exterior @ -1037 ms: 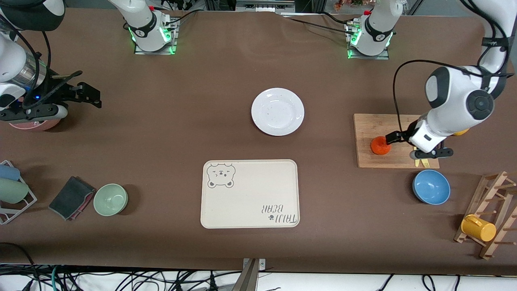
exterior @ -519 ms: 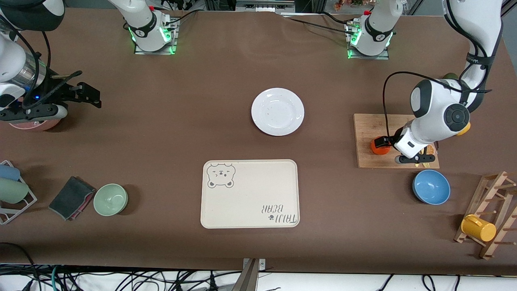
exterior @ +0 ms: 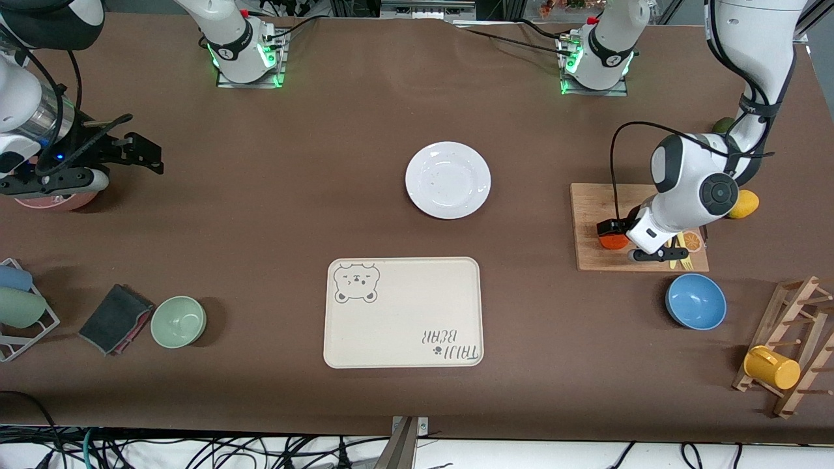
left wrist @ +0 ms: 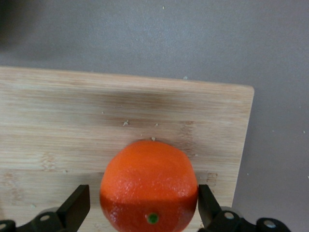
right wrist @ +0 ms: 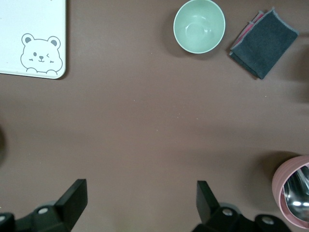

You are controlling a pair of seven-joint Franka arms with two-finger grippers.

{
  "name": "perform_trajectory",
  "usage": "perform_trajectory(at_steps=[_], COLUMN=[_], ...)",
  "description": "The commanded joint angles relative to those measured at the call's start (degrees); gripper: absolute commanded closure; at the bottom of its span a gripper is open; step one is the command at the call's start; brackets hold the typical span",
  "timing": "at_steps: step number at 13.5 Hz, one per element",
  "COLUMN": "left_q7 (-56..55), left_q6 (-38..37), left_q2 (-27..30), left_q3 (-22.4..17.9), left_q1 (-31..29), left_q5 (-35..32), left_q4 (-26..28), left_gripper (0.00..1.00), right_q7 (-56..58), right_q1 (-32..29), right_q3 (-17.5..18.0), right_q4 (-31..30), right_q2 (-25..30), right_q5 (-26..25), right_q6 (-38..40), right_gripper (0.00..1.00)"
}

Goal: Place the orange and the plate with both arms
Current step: 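Close the left gripper on the orange and lift it, then carry the orange with the left gripper over the white plate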

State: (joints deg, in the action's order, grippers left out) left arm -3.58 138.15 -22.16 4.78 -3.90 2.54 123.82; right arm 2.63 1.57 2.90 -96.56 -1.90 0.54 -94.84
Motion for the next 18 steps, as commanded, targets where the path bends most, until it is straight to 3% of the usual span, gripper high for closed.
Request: perform_trajectory(at_steps=[1, 3, 7, 11, 18], left_q7=[0.9, 0.7, -0.5, -15.4, -27.6], left_q6=[0.7, -0.2, -2.4, -2.3, -1.7], left_q2=[0.8, 2.6, 6.8, 6.8, 2.3], left_q3=[0.1, 1.3, 7.4, 16.5, 18.8], left_q1=[-0.2, -0.3, 0.0, 3.2, 16.2], left_q5=[1.2, 1.3, 6.6, 6.8, 6.4], left_q4=[0.4, 0.0, -1.8, -5.6, -9.6], left_gripper=[0.77, 1.00, 1.00, 1.00, 1.00], right_q7=[0.8, 0.8, 0.8, 0.8, 0.8], right_q1=[-0.3, -0.3, -0.3, -0.3, -0.5], right_q3=[0.0, 0.0, 0.0, 0.0, -0.1], right_q4=[1.3, 1.2, 1.3, 1.3, 1.2], right_q2=[-0.4, -0.4, -0.4, -0.4, -0.5], right_q5=[0.8, 0.8, 0.8, 0.8, 0.8], right_q6=[1.1, 1.1, 1.1, 1.0, 1.0], right_gripper=[0.00, 0.00, 0.00, 0.00, 0.00])
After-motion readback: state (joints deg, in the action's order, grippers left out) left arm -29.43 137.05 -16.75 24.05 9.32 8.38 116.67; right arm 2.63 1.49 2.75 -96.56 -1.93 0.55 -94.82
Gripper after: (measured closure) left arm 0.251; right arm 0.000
